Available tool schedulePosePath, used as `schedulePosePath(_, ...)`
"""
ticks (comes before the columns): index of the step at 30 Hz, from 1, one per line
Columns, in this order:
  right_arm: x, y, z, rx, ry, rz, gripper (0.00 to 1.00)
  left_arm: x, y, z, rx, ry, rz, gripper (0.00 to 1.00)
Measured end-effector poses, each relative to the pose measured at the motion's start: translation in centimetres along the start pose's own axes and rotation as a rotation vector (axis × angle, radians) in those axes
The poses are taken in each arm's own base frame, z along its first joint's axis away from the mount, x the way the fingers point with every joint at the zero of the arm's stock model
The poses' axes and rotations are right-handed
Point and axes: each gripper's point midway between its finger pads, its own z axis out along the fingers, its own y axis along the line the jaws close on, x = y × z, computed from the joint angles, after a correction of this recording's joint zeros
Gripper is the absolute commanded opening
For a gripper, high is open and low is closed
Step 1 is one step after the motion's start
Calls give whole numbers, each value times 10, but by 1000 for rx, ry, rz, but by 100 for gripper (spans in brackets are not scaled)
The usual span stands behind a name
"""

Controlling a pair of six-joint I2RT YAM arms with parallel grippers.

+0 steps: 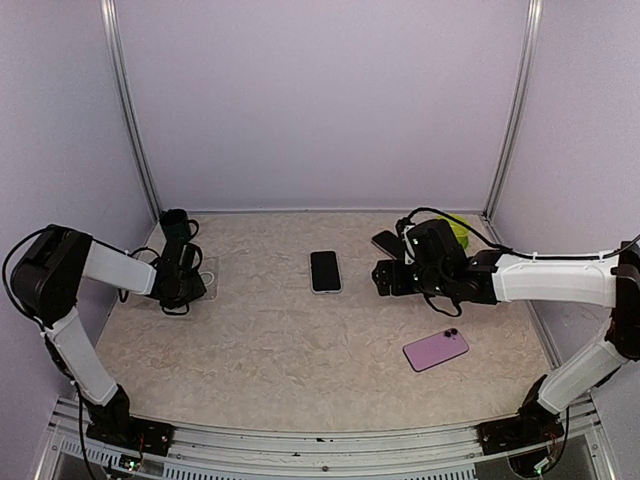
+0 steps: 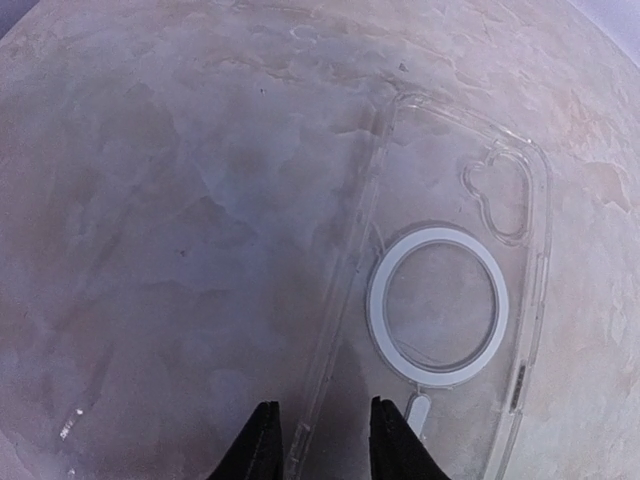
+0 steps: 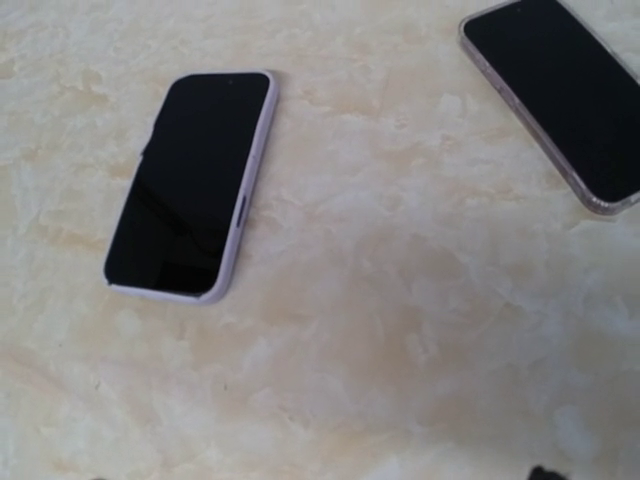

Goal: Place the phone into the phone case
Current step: Pick up the phone case from the corner of the board.

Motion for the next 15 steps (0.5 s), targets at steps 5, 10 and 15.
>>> schedulePosePath(5,-5,0,-4,-4,-15,2,88,6,-5,-2,3,8,27,14)
schedulePosePath(10,-8,1,-7,-7,-23,3,88,14,-13,-6,13,16,50,4)
schedulePosePath(15,-9,1,-8,-6,-27,0,89,21,-23,-10,35,23,58,0)
